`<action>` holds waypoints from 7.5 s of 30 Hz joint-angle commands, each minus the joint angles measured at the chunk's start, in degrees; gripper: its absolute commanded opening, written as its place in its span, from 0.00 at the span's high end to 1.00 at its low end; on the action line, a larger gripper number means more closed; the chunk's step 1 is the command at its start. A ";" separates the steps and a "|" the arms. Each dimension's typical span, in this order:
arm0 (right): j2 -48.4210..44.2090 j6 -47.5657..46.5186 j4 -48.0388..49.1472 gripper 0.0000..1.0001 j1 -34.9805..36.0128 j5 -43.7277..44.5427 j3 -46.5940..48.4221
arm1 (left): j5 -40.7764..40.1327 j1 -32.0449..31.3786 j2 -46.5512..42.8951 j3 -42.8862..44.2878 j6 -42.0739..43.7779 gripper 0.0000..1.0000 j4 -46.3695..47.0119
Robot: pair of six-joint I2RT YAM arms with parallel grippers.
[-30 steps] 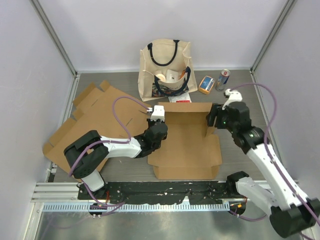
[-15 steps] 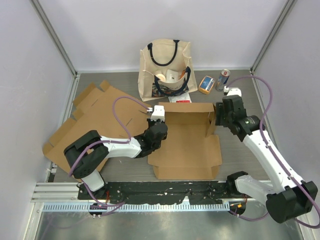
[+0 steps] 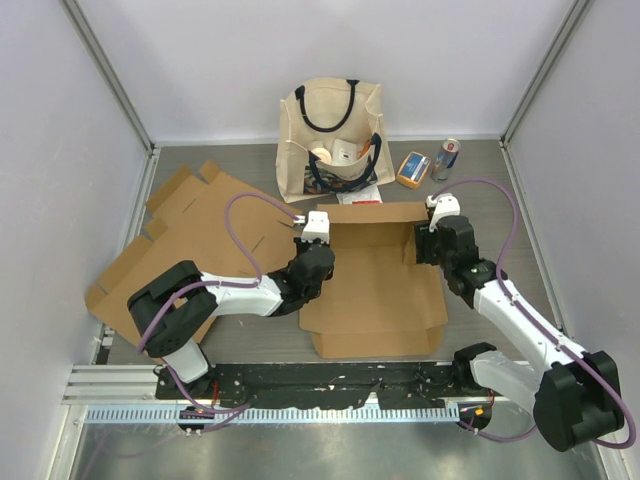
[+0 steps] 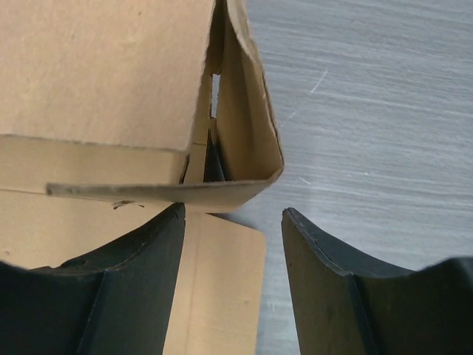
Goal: Fold the paper box
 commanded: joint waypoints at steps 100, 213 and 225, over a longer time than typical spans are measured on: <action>11.53 30.98 -12.02 0.43 -17.30 -42.70 20.45 | 2.06 -0.33 -2.26 -1.06 -1.81 1.00 -4.11; 24.62 -12.85 72.36 0.70 -4.29 -29.87 -12.96 | 2.33 2.48 -0.94 -7.47 3.11 1.00 8.11; 20.06 -9.85 62.87 0.77 1.86 -17.83 -12.42 | 2.33 2.30 -4.28 -4.75 -1.72 1.00 0.99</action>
